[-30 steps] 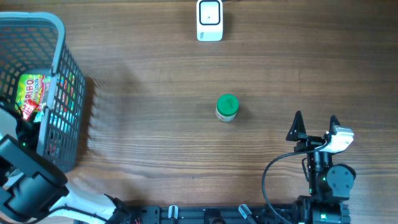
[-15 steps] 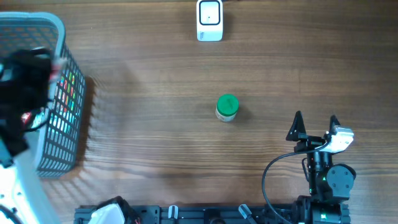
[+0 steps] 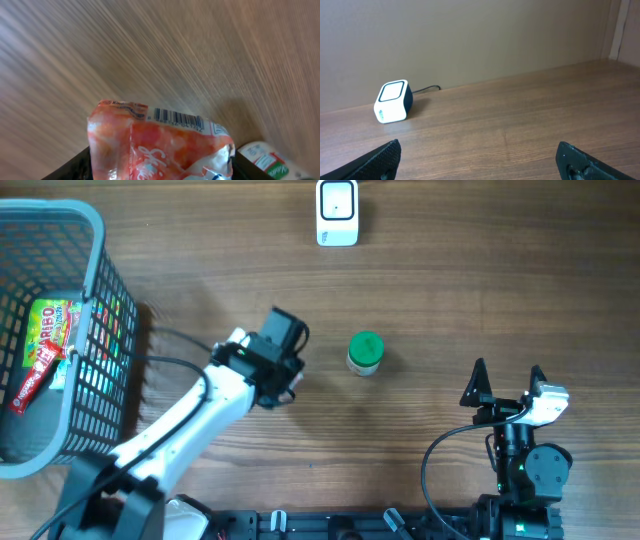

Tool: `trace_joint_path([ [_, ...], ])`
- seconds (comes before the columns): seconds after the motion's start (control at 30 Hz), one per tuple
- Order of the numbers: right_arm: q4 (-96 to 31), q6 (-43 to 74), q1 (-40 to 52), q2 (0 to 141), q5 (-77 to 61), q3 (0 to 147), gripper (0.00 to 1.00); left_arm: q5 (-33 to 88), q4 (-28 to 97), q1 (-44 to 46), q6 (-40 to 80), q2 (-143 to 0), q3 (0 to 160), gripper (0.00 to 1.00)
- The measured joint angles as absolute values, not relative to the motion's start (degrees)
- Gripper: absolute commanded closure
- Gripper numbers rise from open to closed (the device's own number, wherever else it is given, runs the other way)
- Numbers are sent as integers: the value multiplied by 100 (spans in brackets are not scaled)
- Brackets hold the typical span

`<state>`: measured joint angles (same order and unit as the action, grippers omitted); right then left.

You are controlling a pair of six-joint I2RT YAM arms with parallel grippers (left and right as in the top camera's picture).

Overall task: Scan the item barcode
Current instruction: 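Place the white-red box on the table left of the bottle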

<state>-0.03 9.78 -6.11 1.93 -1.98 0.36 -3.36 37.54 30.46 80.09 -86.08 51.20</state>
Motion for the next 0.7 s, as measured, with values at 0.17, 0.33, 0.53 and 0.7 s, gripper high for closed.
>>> trace_joint_path([
  [0.17,-8,976,-611,193,-198,36,0,239,2576,3256,9238,-9354,4770,0],
  [0.33,-5,976,-611,193,-198,36,0,591,2714,3295,9480,-9343,5022,0],
  [0.53,-3,976,-611,196,-198,36,0,-1122,6184,3306,7738,-8252,7979,0],
  [0.7,-8,976,-611,198,-198,36,0,-3479,7247,2630,6718,-7275,10051,0],
])
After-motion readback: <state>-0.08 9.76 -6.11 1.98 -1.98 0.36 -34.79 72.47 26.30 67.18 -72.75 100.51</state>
